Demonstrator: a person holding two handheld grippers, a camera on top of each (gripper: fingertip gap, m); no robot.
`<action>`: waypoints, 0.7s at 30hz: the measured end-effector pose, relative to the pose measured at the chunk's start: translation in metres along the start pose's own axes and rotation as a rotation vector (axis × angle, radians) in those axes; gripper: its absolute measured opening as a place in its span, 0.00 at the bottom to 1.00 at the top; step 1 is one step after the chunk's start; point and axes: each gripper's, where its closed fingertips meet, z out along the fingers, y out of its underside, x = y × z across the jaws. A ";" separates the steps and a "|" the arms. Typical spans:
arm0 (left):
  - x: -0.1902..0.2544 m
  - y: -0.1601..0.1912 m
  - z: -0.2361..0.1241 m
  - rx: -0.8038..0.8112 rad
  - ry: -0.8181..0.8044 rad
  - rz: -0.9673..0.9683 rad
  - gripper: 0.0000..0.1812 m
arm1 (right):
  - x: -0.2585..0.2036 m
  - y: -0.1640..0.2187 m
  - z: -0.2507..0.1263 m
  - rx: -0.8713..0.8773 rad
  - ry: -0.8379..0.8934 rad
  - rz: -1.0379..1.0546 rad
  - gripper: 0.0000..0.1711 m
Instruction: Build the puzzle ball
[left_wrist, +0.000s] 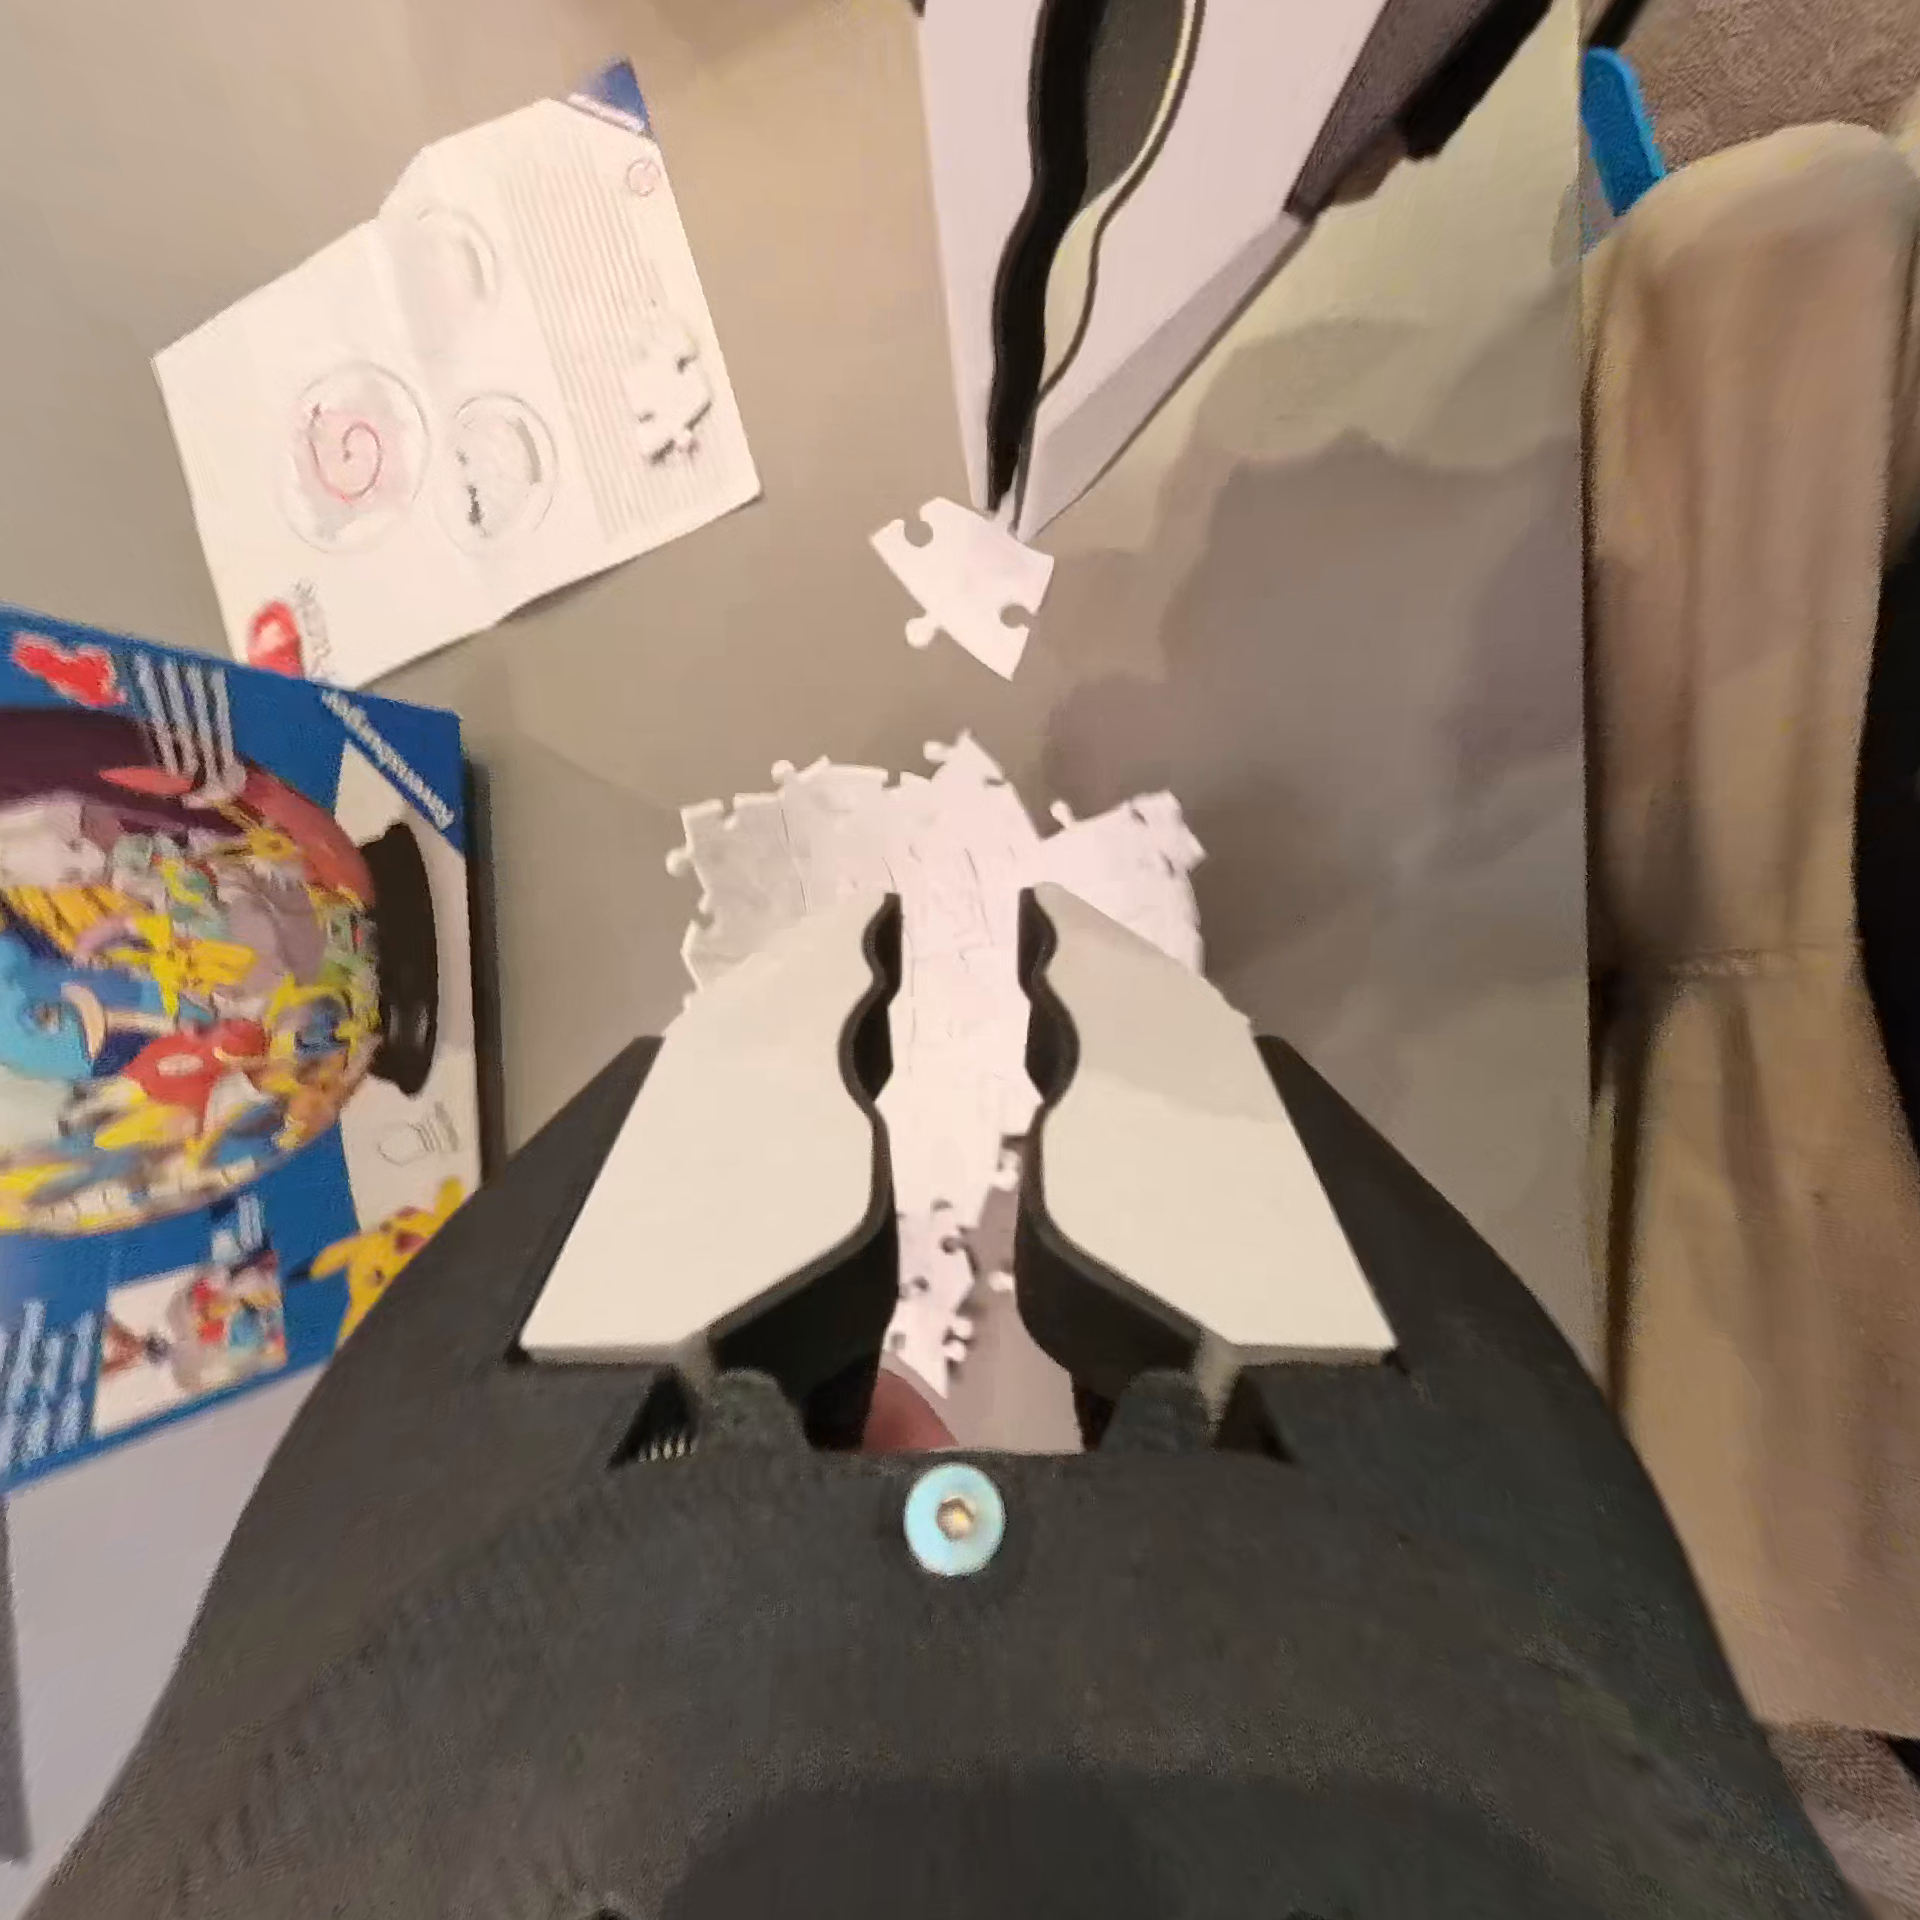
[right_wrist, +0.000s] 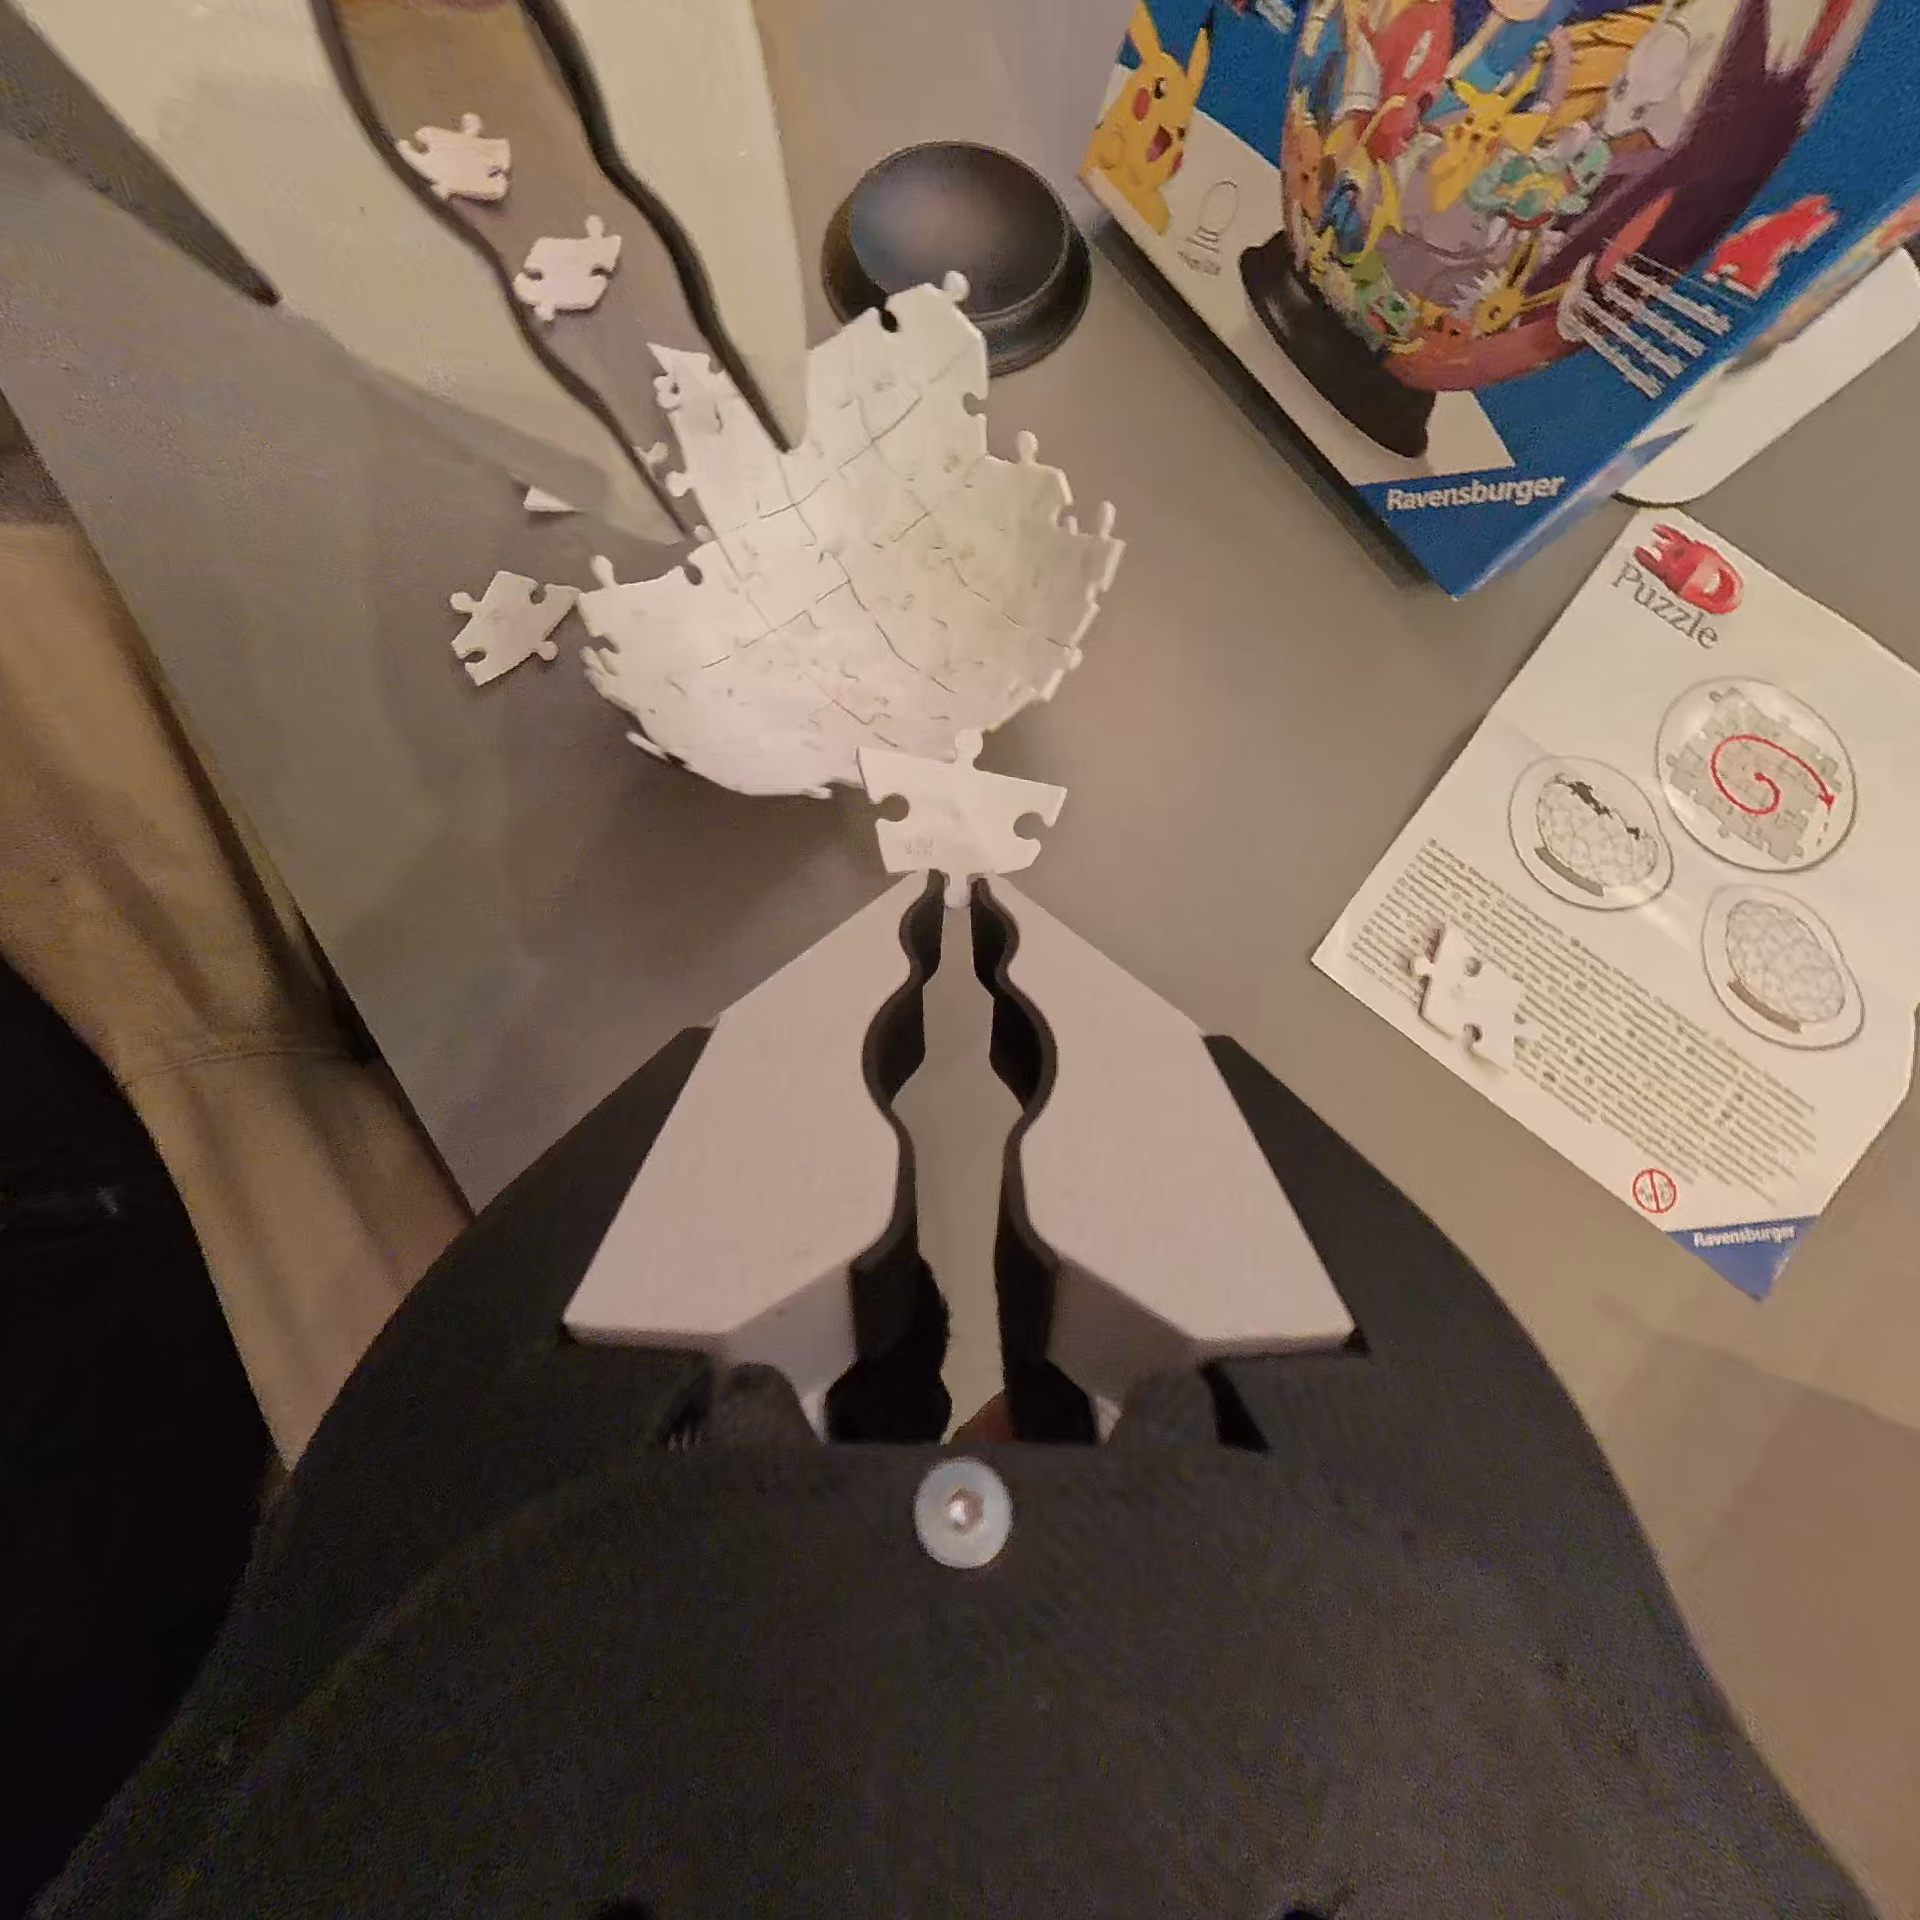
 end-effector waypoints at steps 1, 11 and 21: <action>-0.002 -0.001 0.006 -0.014 0.028 0.031 0.12 | 0.001 0.002 -0.001 0.000 0.004 0.009 0.02; 0.001 0.015 0.064 -0.224 0.111 0.163 0.16 | 0.003 0.019 -0.004 -0.007 0.015 0.062 0.02; -0.018 0.027 0.080 -0.346 0.009 0.035 0.23 | -0.003 0.021 0.000 -0.010 -0.016 0.053 0.02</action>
